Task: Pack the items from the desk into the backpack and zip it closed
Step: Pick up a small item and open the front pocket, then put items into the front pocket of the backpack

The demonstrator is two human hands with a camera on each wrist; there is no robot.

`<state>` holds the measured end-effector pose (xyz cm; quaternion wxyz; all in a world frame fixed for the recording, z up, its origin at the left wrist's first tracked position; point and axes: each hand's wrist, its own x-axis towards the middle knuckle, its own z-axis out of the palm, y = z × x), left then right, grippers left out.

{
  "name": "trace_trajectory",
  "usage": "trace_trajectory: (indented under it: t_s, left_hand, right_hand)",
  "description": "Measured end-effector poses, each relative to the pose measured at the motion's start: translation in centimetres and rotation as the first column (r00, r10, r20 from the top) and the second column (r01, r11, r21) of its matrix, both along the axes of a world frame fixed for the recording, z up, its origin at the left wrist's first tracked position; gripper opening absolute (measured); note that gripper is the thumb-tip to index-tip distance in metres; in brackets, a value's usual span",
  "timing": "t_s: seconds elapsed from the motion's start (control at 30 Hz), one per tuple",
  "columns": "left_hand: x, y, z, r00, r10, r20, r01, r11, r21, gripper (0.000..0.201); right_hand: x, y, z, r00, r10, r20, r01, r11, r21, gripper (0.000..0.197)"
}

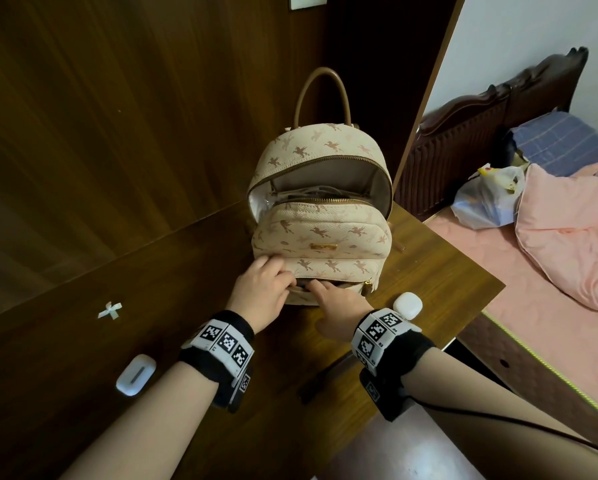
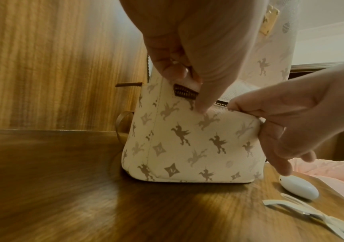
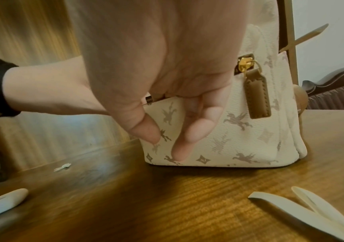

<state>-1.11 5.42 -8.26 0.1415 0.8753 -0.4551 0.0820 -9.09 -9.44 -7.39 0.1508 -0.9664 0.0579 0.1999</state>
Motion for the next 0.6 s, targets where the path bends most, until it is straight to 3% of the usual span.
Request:
trace_trajectory:
  t_s: [0.1,0.2,0.33,0.4,0.47,0.6]
  left_hand:
    - [-0.1,0.0,0.3,1.0,0.002,-0.004,-0.002,1.0,0.01,0.019]
    - [0.0,0.0,0.4,1.0,0.007,-0.002,-0.007,1.0,0.015,0.019]
    - [0.0,0.2,0.1,1.0,0.002,-0.004,-0.002,1.0,0.022,0.018]
    - [-0.2,0.3,0.0,1.0,0.011,-0.005,-0.011,1.0,0.022,0.02]
    - [-0.6,0.6,-0.3,1.0,0.025,-0.003,-0.024,0.999,0.023,0.026]
    - [-1.7,2.0,-1.5,0.998,0.036,-0.048,-0.036,0.999,-0.003,0.04]
  right_hand:
    - [-0.4,-0.6,-0.1,0.999,0.007,0.04,-0.009,0.998,0.064,0.065]
    - [-1.3,-1.3,-0.1,0.984,0.008,0.178,-0.025,0.995,0.095,0.063]
    - [-3.1,-1.9,-0.3,0.891,0.064,0.45,-0.107,0.992,0.071,0.038]
    - [-3.9,-2.2,-0.4,0.866,0.073,0.495,-0.116,0.992,0.056,0.028]
    - [-4.4,-2.4,-0.7,0.895,0.087,0.438,-0.119,0.992,0.045,0.025]
    - [-4.9,-2.4,-2.0,0.982,0.12,0.145,-0.122,0.993,0.007,0.03]
